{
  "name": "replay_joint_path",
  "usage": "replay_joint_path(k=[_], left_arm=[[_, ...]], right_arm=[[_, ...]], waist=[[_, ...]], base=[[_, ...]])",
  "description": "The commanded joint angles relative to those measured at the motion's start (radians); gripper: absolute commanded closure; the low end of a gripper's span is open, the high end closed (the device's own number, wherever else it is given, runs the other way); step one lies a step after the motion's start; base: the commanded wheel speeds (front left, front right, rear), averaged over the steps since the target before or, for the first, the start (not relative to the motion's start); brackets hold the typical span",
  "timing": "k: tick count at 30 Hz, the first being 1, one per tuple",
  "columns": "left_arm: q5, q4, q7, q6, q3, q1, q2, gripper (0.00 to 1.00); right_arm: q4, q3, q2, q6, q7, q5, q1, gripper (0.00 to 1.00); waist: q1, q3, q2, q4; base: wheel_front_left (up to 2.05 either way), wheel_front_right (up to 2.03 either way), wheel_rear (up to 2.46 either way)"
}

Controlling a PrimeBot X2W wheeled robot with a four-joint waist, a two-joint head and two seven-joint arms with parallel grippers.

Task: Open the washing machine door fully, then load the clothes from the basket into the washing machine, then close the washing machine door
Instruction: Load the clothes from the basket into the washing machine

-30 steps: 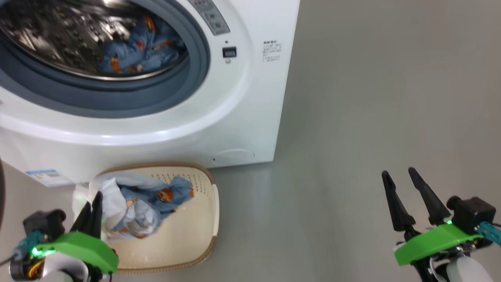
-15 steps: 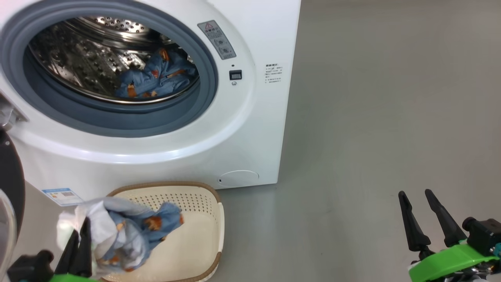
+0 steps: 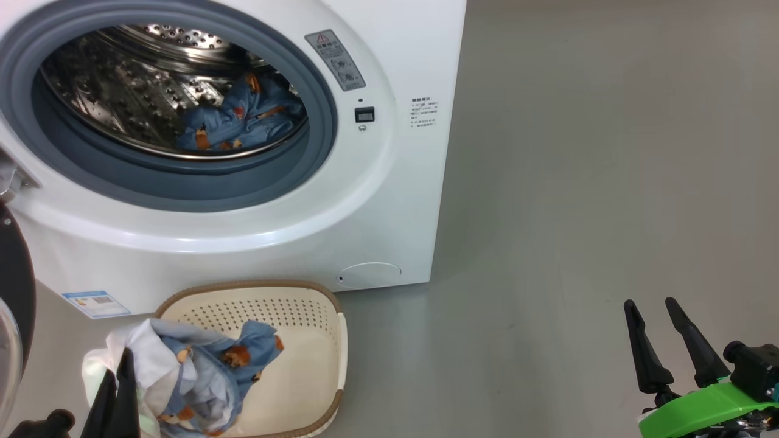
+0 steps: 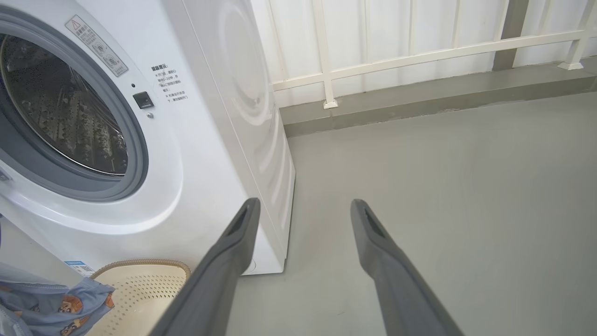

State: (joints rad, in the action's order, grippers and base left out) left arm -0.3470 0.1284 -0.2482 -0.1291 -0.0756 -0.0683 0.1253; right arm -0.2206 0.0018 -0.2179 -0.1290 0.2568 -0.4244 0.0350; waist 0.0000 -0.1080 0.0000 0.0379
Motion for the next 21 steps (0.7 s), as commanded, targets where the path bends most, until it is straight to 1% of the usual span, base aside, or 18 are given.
replay_joint_path(k=[1,11,16,21], left_arm=[[0.003,-0.032,-0.014,-0.002,-0.041,0.019,0.013,1.00],[-0.018,-0.045,-0.014,-0.002,-0.051,0.110,0.010,1.00],[-0.013,-0.045,-0.014,-0.002,-0.044,0.203,0.040,1.00],[-0.009,-0.028,-0.014,-0.002,-0.054,0.347,0.077,1.00]], right_arm=[[0.027,0.016,-0.010,-0.002,0.005,-0.006,0.006,0.00],[0.036,0.013,0.008,-0.002,0.005,-0.001,0.030,0.00],[0.037,0.015,0.020,-0.002,0.005,0.003,0.045,0.00],[0.038,0.019,0.028,-0.002,0.005,0.004,0.067,0.00]], waist=[[0.0000,-0.005,0.0000,0.002],[0.0000,-0.054,0.0000,0.015],[0.0000,-0.078,0.0000,0.020],[0.0000,-0.107,0.0000,0.026]], base=[[0.00,0.00,0.00],[0.00,0.00,0.00],[0.00,0.00,0.00],[0.00,0.00,0.00]])
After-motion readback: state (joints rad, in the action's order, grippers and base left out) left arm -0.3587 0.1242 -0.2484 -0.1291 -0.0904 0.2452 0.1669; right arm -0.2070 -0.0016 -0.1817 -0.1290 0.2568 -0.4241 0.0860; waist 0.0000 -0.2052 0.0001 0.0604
